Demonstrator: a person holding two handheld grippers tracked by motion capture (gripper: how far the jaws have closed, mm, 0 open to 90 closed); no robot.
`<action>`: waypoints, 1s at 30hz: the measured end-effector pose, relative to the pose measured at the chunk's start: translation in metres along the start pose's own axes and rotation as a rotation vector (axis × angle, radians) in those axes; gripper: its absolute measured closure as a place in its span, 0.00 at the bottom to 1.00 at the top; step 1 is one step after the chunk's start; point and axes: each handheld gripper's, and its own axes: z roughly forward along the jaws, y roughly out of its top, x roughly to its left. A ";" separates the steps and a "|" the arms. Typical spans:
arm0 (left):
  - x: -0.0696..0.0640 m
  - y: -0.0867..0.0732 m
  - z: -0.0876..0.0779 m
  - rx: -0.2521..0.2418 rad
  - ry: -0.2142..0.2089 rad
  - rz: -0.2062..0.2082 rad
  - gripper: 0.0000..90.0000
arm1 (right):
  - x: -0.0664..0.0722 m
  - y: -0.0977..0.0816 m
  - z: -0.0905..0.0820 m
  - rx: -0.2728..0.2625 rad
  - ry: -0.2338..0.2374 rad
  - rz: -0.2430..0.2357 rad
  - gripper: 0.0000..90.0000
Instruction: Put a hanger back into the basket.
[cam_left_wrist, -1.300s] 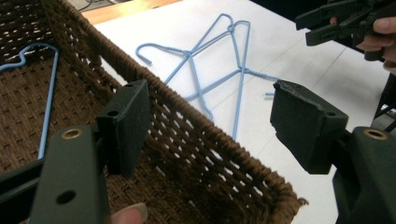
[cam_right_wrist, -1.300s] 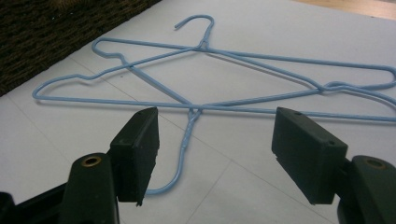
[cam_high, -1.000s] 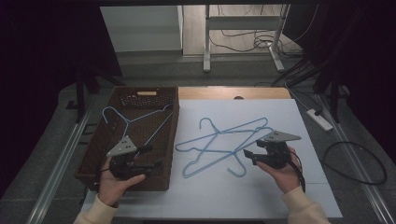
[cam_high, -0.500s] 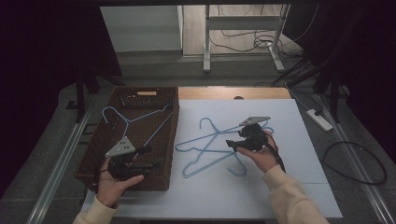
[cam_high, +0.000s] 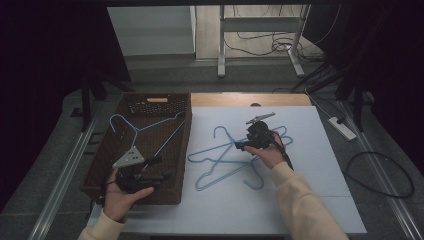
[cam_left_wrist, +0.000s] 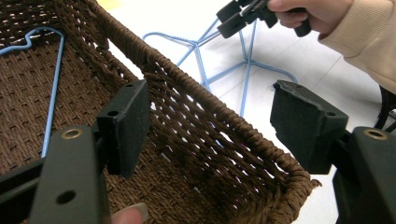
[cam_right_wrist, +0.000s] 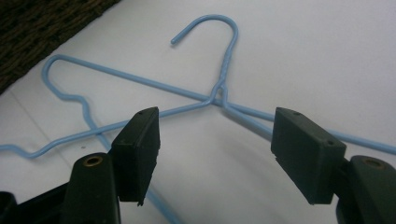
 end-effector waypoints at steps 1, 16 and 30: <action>0.000 0.000 0.000 0.000 -0.001 0.000 0.33 | -0.001 0.002 0.003 0.007 0.001 -0.001 0.38; 0.001 0.001 0.003 0.007 -0.008 0.002 0.33 | -0.011 0.032 0.040 0.086 -0.022 0.004 0.39; 0.003 0.001 0.002 0.005 -0.011 0.001 0.32 | -0.006 0.047 0.068 0.149 -0.037 -0.023 0.51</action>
